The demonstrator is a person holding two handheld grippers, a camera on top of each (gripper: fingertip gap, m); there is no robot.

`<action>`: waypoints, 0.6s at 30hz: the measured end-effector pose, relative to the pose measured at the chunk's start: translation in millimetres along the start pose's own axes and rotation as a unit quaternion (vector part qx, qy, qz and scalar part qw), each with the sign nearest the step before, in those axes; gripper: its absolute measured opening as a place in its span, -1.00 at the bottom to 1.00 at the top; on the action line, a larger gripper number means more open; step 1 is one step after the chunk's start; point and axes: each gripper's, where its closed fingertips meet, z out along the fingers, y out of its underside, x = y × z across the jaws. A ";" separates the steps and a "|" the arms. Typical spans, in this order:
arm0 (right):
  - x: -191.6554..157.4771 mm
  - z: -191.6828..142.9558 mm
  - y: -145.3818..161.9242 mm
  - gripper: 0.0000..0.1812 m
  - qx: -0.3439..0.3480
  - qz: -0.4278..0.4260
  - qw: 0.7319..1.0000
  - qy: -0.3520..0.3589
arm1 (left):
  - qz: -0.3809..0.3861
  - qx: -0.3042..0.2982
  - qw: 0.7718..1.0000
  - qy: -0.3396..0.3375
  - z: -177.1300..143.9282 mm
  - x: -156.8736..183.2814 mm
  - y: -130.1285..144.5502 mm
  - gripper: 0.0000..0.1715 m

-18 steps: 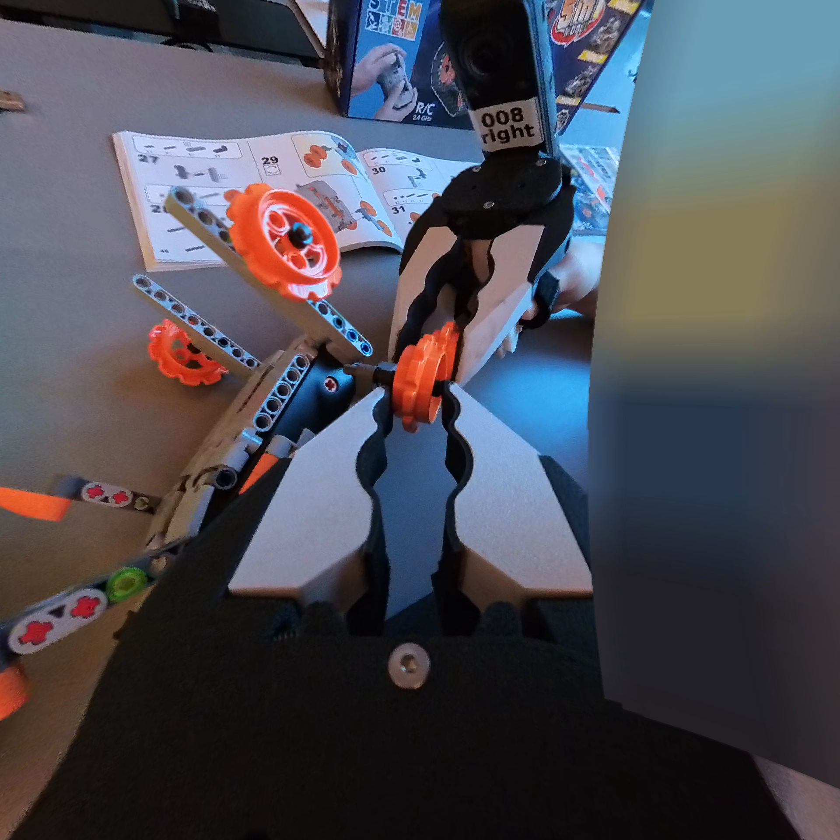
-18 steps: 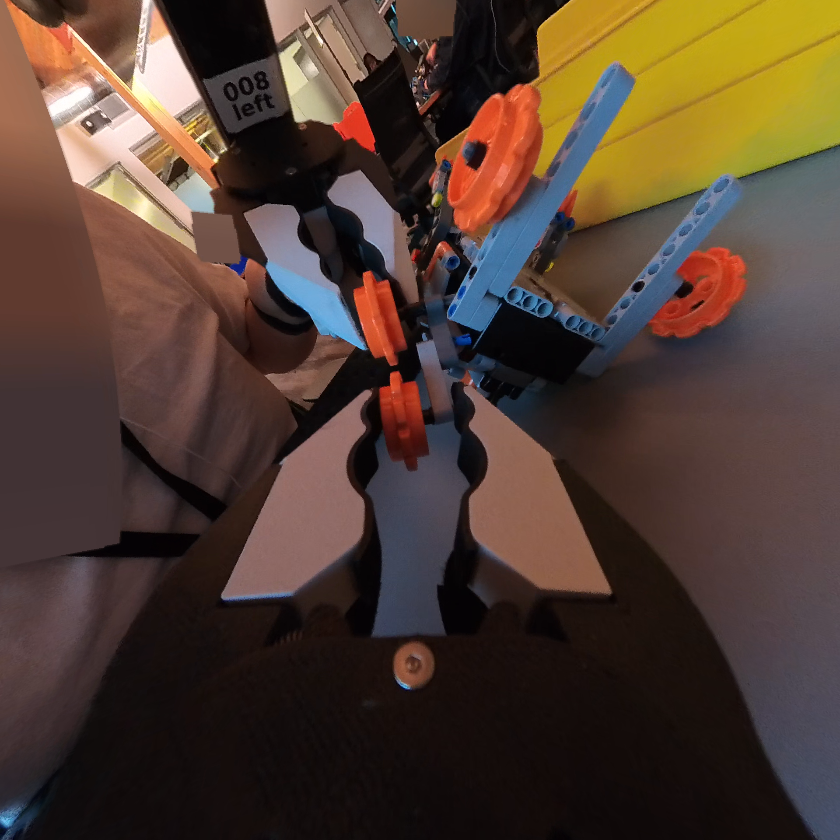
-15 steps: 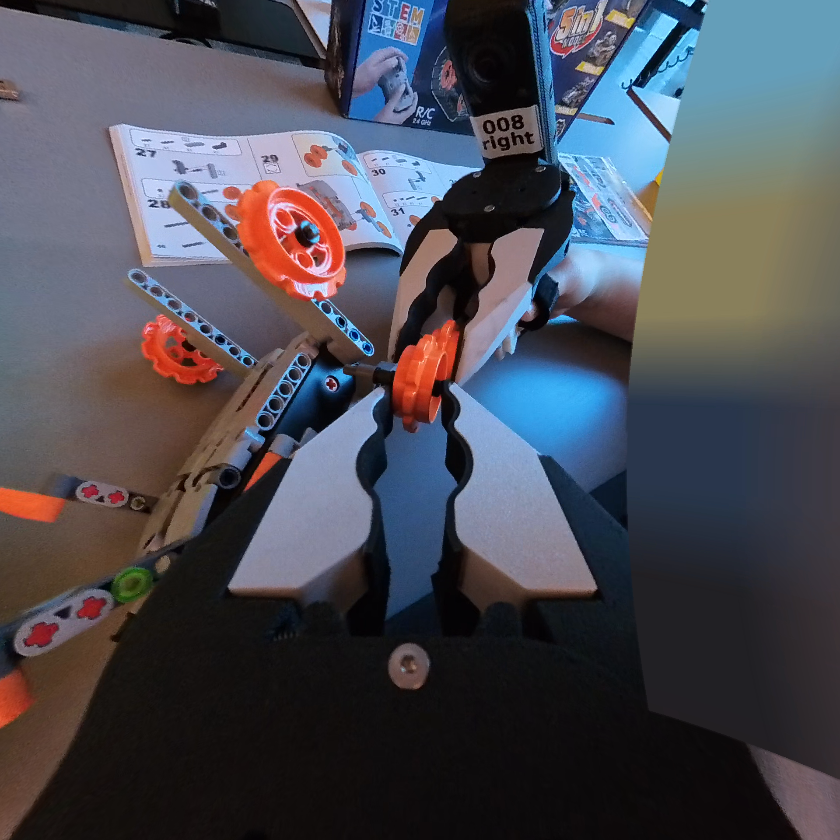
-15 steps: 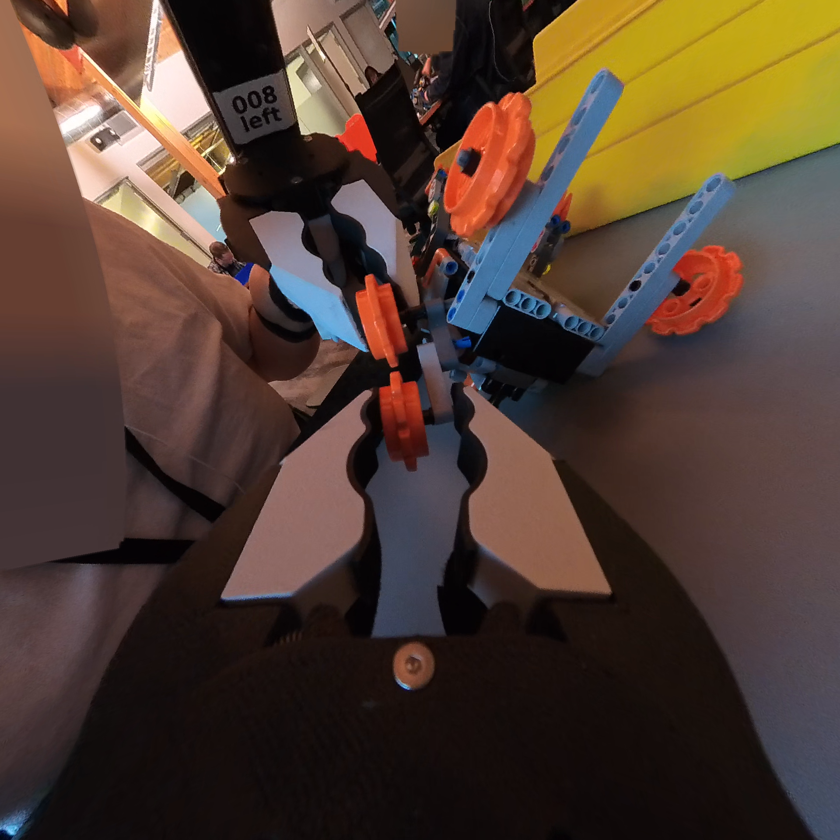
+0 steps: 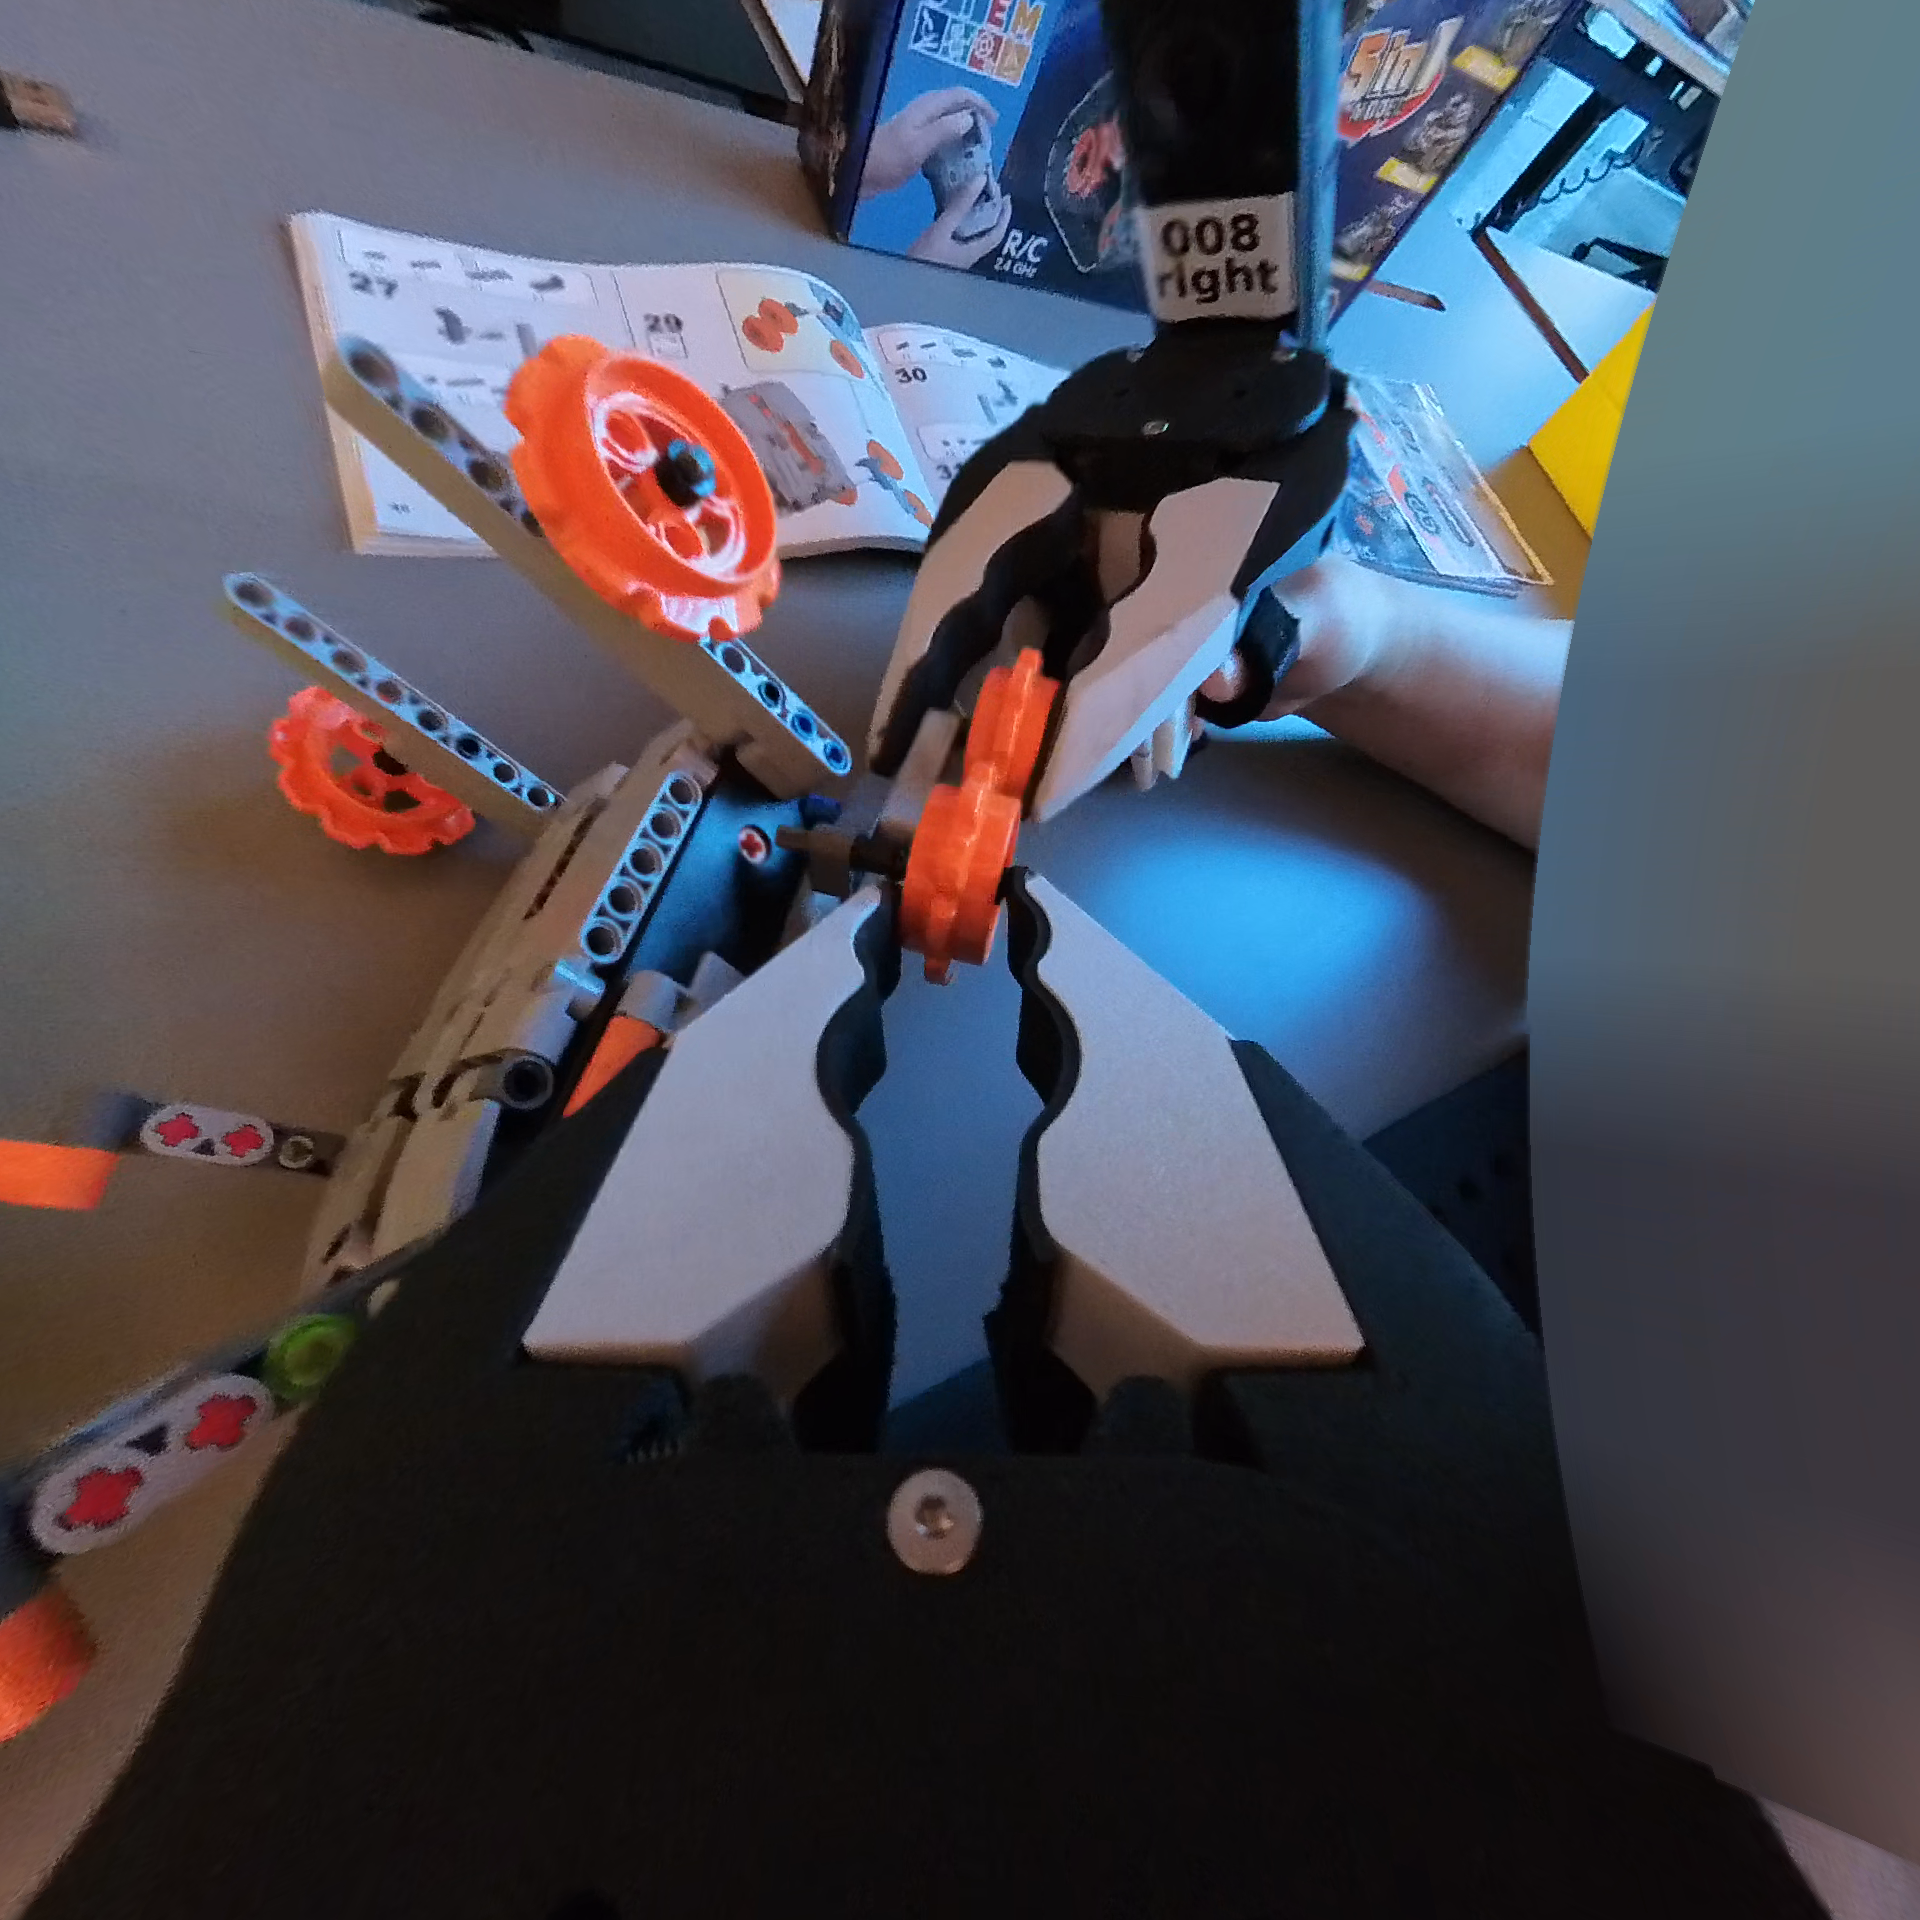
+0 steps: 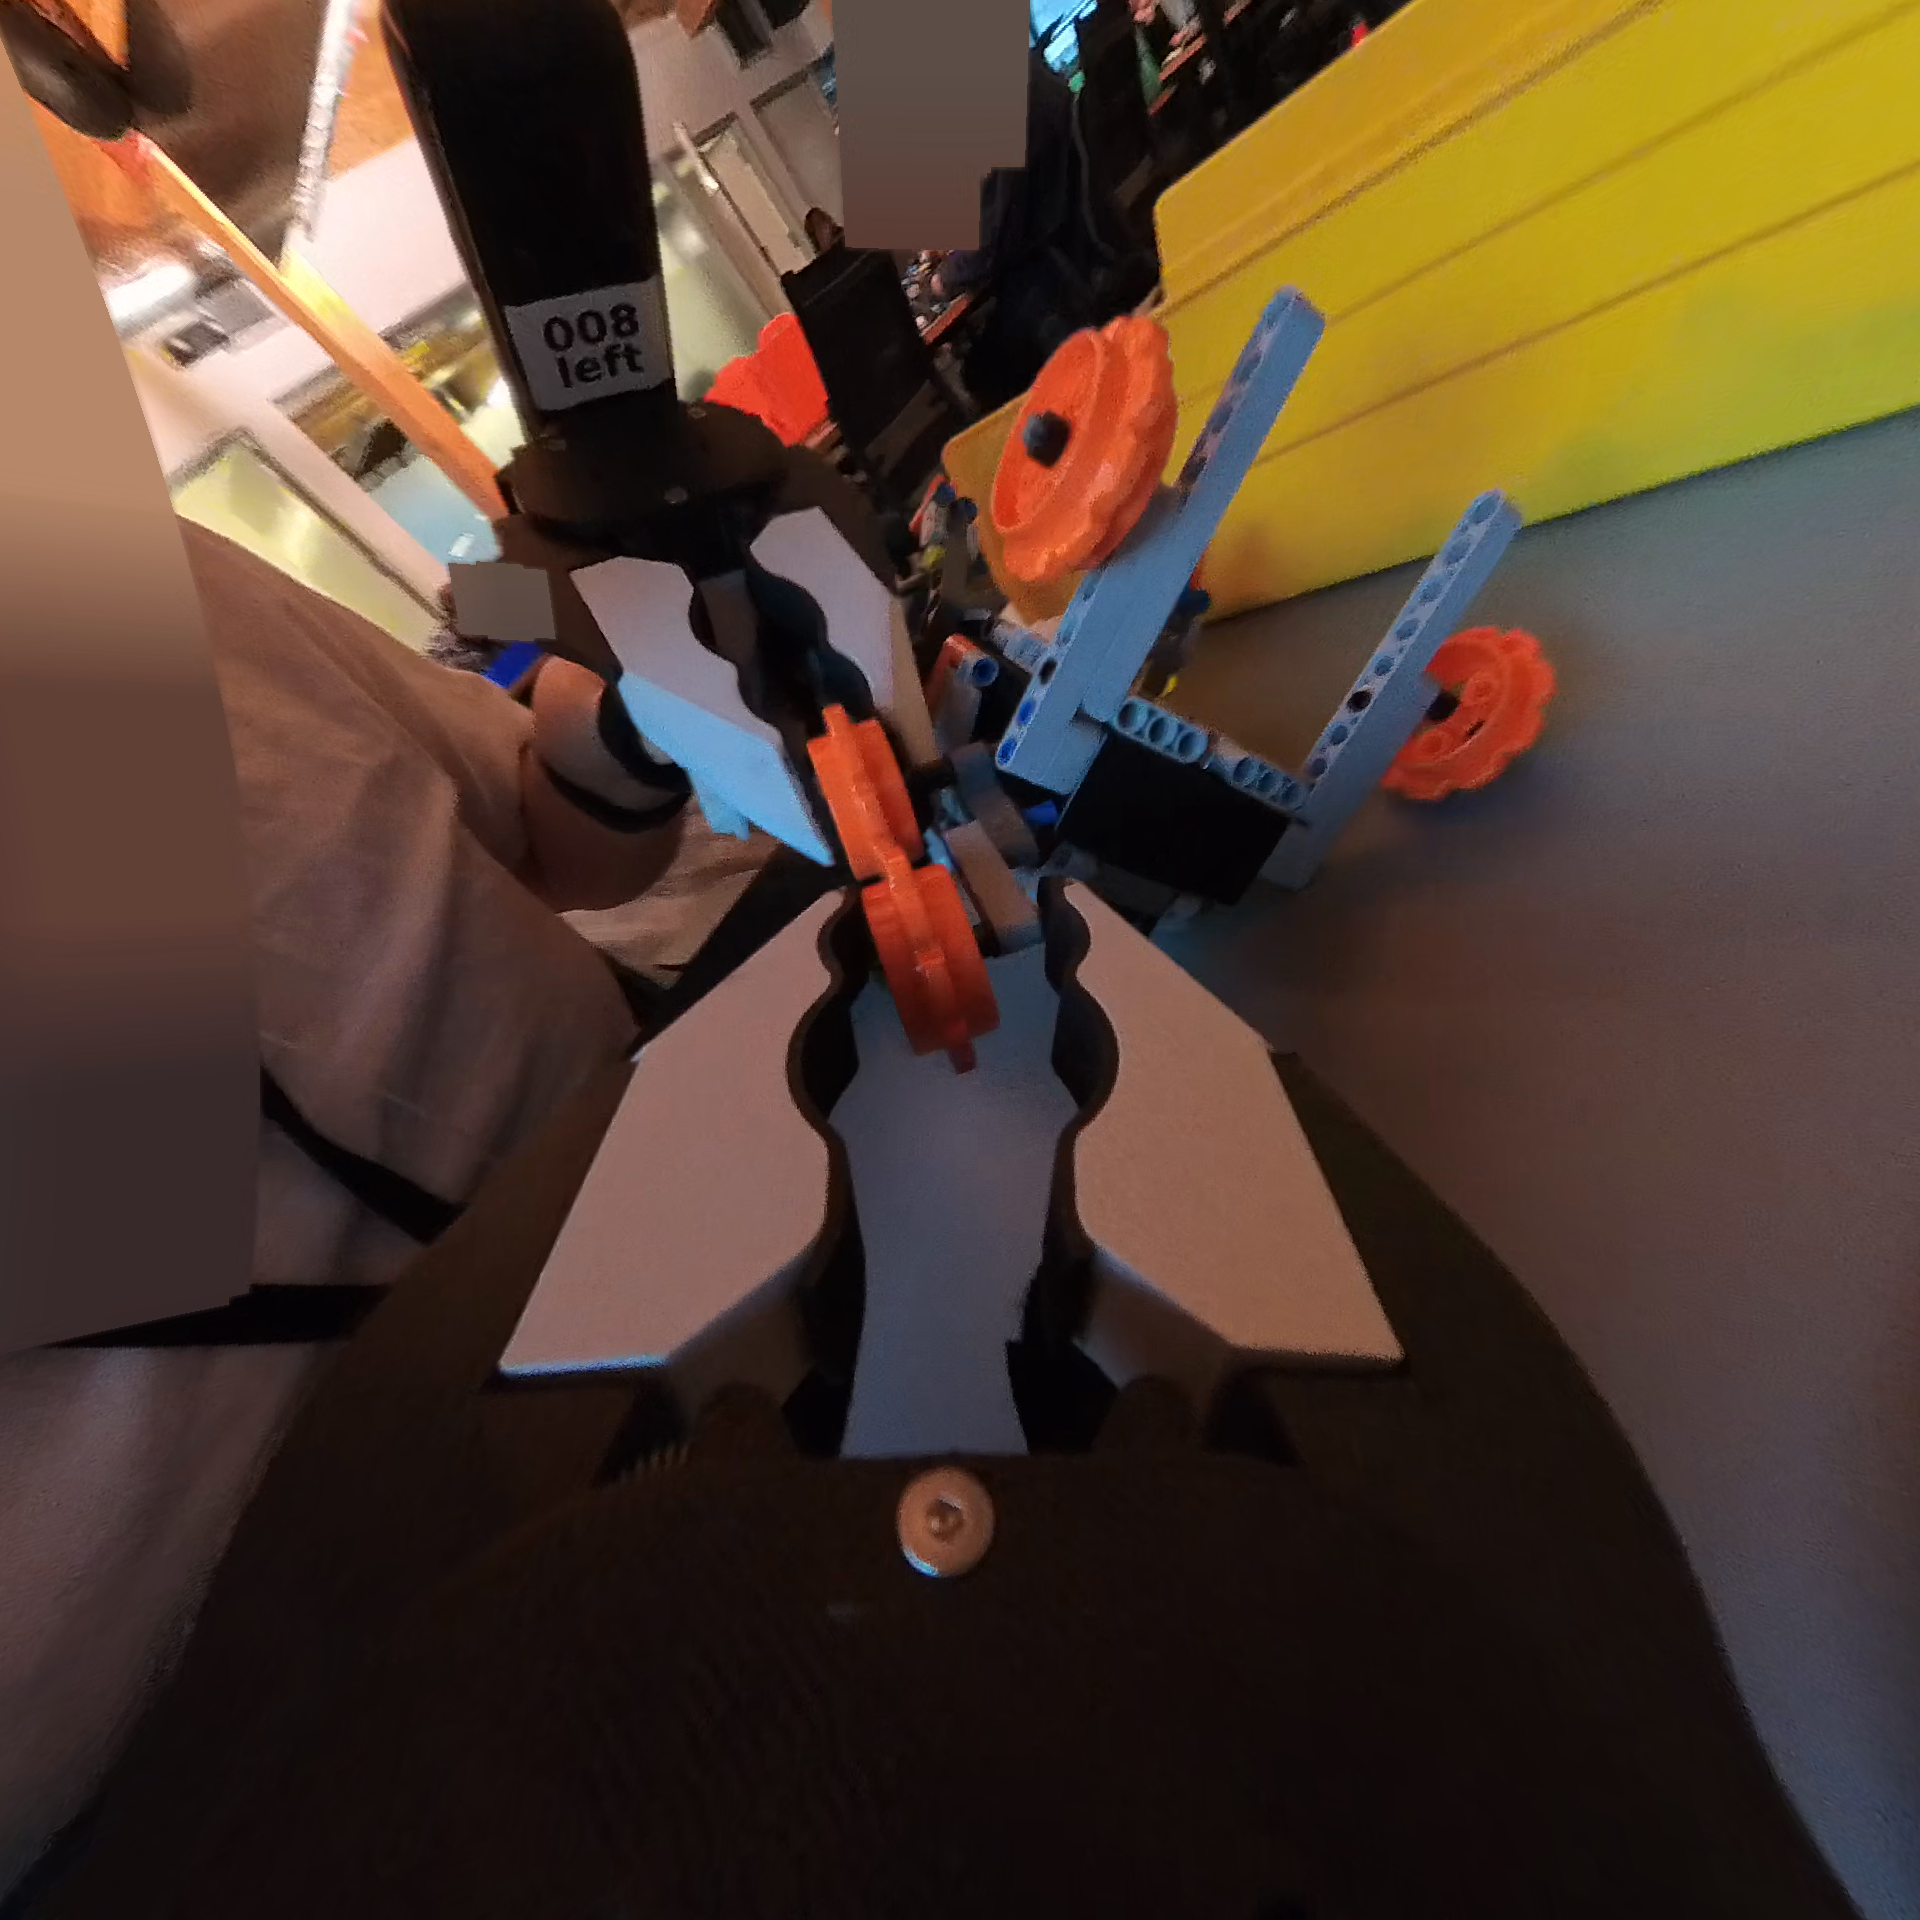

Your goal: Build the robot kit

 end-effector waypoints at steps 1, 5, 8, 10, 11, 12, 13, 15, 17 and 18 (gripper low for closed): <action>0.4 0.1 -2.2 -0.59 0.002 -0.022 1.000 0.014 | -0.005 -0.001 1.000 0.000 0.8 -0.1 1.4 -0.79; 2.2 4.4 1.5 -0.44 -0.034 -0.148 0.985 0.085 | -0.011 -0.001 1.000 -0.003 1.6 -0.8 1.4 -0.79; 13.4 2.6 -1.9 -0.40 -0.071 -0.283 0.940 0.175 | -0.018 -0.003 1.000 -0.001 2.2 -1.7 0.3 -0.79; 8.6 1.2 -11.3 -0.43 -0.078 -0.386 0.895 0.208 | -0.022 -0.005 1.000 -0.002 2.6 -2.2 -0.3 -0.79; 5.1 1.1 -13.8 -0.50 -0.086 -0.434 0.870 0.218 | -0.025 -0.005 1.000 -0.001 2.8 -2.0 -0.6 -0.80; 1.3 2.1 -13.7 -0.58 -0.098 -0.475 0.847 0.220 | -0.028 -0.006 1.000 0.000 3.1 -1.8 -0.9 -0.80; -0.4 3.3 -12.7 -0.66 -0.112 -0.509 0.823 0.224 | -0.032 -0.006 0.999 0.002 3.1 -1.4 -1.5 -0.80; 2.7 6.0 -9.4 -0.70 -0.146 -0.564 0.777 0.237 | -0.037 -0.004 0.999 0.006 2.9 -1.0 -3.4 -0.80; 6.3 9.0 -6.5 -0.70 -0.180 -0.610 0.732 0.245 | -0.042 -0.005 0.999 0.008 2.9 -1.1 -4.5 -0.80; 8.3 9.5 -8.3 -0.71 -0.191 -0.628 0.710 0.255 | -0.043 -0.006 0.999 0.007 3.2 -1.9 -4.4 -0.80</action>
